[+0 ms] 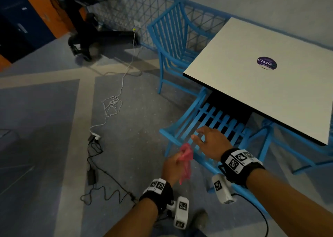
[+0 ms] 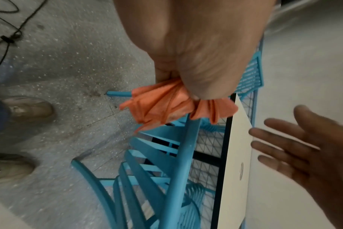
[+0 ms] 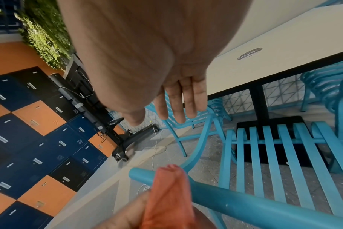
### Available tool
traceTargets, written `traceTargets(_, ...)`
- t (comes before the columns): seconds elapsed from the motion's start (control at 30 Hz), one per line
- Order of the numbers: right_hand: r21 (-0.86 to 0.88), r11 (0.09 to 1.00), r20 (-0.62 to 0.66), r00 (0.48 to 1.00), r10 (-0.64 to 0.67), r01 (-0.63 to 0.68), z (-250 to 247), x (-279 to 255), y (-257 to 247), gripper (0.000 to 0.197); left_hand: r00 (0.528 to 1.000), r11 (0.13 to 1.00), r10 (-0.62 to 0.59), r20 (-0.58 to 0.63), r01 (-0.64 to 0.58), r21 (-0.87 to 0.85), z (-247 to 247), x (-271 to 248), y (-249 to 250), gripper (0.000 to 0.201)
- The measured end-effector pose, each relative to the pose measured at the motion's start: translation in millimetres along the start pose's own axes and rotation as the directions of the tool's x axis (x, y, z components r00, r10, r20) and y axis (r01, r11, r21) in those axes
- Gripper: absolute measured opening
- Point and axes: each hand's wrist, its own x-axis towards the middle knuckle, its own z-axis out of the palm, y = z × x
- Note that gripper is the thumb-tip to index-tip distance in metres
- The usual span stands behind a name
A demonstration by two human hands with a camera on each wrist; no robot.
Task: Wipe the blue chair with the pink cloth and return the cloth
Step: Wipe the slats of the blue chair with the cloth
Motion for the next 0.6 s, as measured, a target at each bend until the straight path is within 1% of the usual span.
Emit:
traceTargets(0.07,0.006,1.0,0.005,1.0,0.001,-0.001,1.3,1.7,1.8,0.061,0.992,0.996,0.034,0.125,-0.044,0.073,0.7,-8.1,-3.3,0.019)
traceTargets(0.1,0.009,1.0,0.002,1.0,0.003,-0.003,2.1,2.7,3.5,0.062,0.986,0.997,0.044,0.159,-0.054,0.061,-2.7,-7.5,-6.1,0.024)
traceTargets(0.13,0.008,1.0,-0.001,1.0,0.007,-0.007,2.3,3.1,4.6,0.062,0.987,0.998,0.033,0.156,-0.042,0.05,-9.9,-5.8,-7.5,0.029)
traceTargets(0.17,0.005,1.0,-0.005,1.0,0.008,-0.008,3.1,3.5,6.8,0.06,0.993,0.999,0.021,0.118,-0.026,0.037,-19.6,-3.9,-6.8,0.03)
traceTargets(0.2,0.002,1.0,-0.004,1.0,0.012,-0.012,3.2,3.1,8.6,0.057,0.999,1.0,0.007,0.048,-0.008,0.025,-32.7,-1.3,-4.5,0.03)
traceTargets(0.23,0.003,1.0,-0.002,1.0,0.016,-0.016,3.5,2.2,10.6,0.055,0.999,1.0,-0.013,-0.046,0.013,0.003,-47.3,2.6,-2.4,0.029)
traceTargets(0.3,0.004,1.0,0.003,1.0,0.021,-0.021,4.9,0.1,14.1,0.058,0.97,0.998,-0.013,-0.244,-0.003,-0.063,-77.5,15.8,-0.3,0.018)
traceTargets(0.33,0.004,1.0,0.008,1.0,0.023,-0.023,5.9,-0.9,15.5,0.061,0.949,0.997,-0.005,-0.316,-0.018,-0.069,-90.3,24.9,-0.2,0.014)
traceTargets(0.37,0.006,1.0,0.01,1.0,0.024,-0.024,6.9,-1.6,16.6,0.061,0.935,0.998,0.008,-0.355,-0.028,-0.053,-98.7,34.7,-0.9,0.021)
traceTargets(0.4,0.01,1.0,0.014,0.999,0.029,-0.029,7.7,-1.8,17.0,0.061,0.926,0.997,0.003,-0.377,-0.031,-0.069,-102.0,40.8,0.8,0.029)
traceTargets(0.43,0.009,1.0,0.014,0.999,0.029,-0.029,9.0,-2.0,17.4,0.061,0.93,0.993,-0.011,-0.367,-0.034,-0.116,-100.3,45.6,2.1,0.031)
traceTargets(0.53,0.0,1.0,0.011,1.0,0.022,-0.022,11.0,-4.6,16.4,0.062,0.964,0.964,-0.051,-0.262,-0.022,-0.266,-72.4,53.5,4.5,0.022)
traceTargets(0.6,-0.002,1.0,0.003,1.0,0.022,-0.022,11.6,-6.6,18.1,0.068,0.961,0.95,-0.049,-0.272,-0.039,-0.309,-46.4,57.1,3.3,0.025)
